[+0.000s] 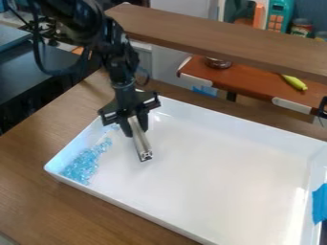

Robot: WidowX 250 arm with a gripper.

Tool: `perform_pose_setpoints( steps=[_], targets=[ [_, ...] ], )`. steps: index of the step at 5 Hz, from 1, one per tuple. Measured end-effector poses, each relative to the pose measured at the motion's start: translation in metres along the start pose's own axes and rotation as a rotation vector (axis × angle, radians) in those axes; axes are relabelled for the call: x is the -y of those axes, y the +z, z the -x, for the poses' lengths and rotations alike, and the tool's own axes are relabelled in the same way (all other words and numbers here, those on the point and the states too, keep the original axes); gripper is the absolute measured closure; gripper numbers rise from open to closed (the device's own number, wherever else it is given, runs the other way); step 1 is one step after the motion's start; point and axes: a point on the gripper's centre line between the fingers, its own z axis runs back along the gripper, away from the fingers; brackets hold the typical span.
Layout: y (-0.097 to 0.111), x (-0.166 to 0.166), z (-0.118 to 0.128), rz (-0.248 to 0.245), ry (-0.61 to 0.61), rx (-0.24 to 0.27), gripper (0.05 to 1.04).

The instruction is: Sweep into pile

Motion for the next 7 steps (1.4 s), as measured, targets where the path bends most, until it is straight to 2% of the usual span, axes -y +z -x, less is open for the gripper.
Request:
perform_pose_setpoints(
  steps=[1, 2, 3, 4, 5, 6, 7],
  targets=[
    [0.009, 0.01, -0.002, 0.055, 0.025, 0.012, 0.727],
    [0.015, 0.023, -0.009, 0.075, 0.066, 0.038, 0.727],
    [0.012, 0.042, -0.015, 0.076, 0.093, 0.074, 0.727],
    [-0.01, 0.05, -0.011, 0.036, 0.111, 0.072, 0.727],
    [-0.022, 0.054, -0.013, 0.004, 0.144, 0.087, 0.727],
    [-0.027, 0.05, -0.013, -0.018, 0.171, 0.093, 0.727],
    [-0.031, 0.043, -0.013, -0.046, 0.216, 0.072, 0.727]
  ],
)
